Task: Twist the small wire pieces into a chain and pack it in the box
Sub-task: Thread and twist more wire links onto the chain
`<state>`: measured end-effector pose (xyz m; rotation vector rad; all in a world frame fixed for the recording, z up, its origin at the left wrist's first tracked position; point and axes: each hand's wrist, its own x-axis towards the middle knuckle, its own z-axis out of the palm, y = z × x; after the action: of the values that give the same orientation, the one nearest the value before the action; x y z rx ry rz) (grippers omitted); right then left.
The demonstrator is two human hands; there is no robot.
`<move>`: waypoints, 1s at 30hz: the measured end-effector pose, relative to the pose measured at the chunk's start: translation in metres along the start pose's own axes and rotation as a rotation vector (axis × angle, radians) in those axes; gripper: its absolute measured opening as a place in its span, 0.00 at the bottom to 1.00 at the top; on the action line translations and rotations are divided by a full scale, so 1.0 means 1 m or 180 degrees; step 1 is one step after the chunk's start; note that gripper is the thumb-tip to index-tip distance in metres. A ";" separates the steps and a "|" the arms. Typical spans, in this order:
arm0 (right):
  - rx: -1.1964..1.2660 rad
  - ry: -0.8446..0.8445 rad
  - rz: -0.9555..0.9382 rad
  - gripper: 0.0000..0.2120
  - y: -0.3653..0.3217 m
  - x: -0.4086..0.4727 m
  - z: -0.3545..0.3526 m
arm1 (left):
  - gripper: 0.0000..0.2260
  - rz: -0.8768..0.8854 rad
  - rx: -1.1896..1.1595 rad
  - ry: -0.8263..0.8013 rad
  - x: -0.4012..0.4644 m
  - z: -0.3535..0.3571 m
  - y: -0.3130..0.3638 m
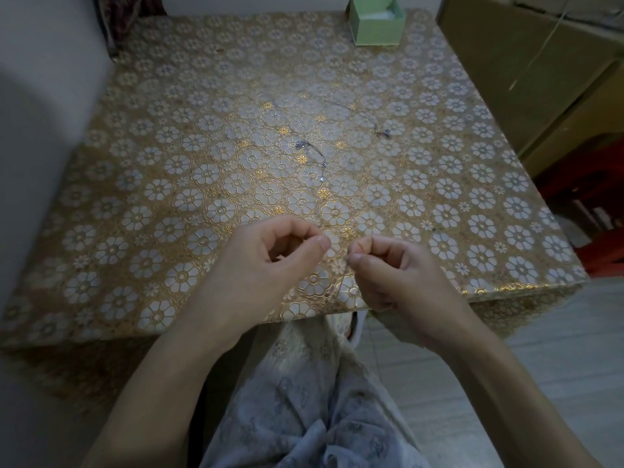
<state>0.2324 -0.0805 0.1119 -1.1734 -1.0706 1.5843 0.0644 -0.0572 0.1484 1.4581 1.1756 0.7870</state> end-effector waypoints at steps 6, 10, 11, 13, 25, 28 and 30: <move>0.0264 0.0010 0.0134 0.07 0.002 0.003 0.000 | 0.09 0.0131 -0.0303 -0.0099 0.000 -0.001 0.004; 0.0250 -0.0026 0.0135 0.08 0.001 0.004 0.001 | 0.09 0.0190 -0.0055 -0.0046 0.000 0.000 0.003; 0.0243 -0.0035 0.0123 0.08 0.000 0.003 0.001 | 0.10 0.0182 0.0001 -0.0028 0.000 0.001 0.003; 0.0229 -0.0058 0.0085 0.07 -0.002 0.003 0.001 | 0.13 0.0095 0.0096 -0.0011 0.000 0.002 0.002; -0.0019 -0.0033 -0.0143 0.06 -0.008 0.000 0.001 | 0.14 -0.0133 0.0319 -0.0474 -0.001 0.003 -0.005; -0.0475 0.0170 -0.0244 0.10 -0.009 -0.001 0.000 | 0.12 0.0098 0.0854 -0.0334 -0.001 0.000 -0.007; -0.0616 0.0314 -0.0207 0.10 -0.007 0.000 0.002 | 0.05 0.0202 0.1255 -0.0139 0.000 -0.001 -0.008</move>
<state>0.2315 -0.0791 0.1187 -1.3175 -1.2051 1.3820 0.0609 -0.0575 0.1406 1.8328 1.3063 0.5820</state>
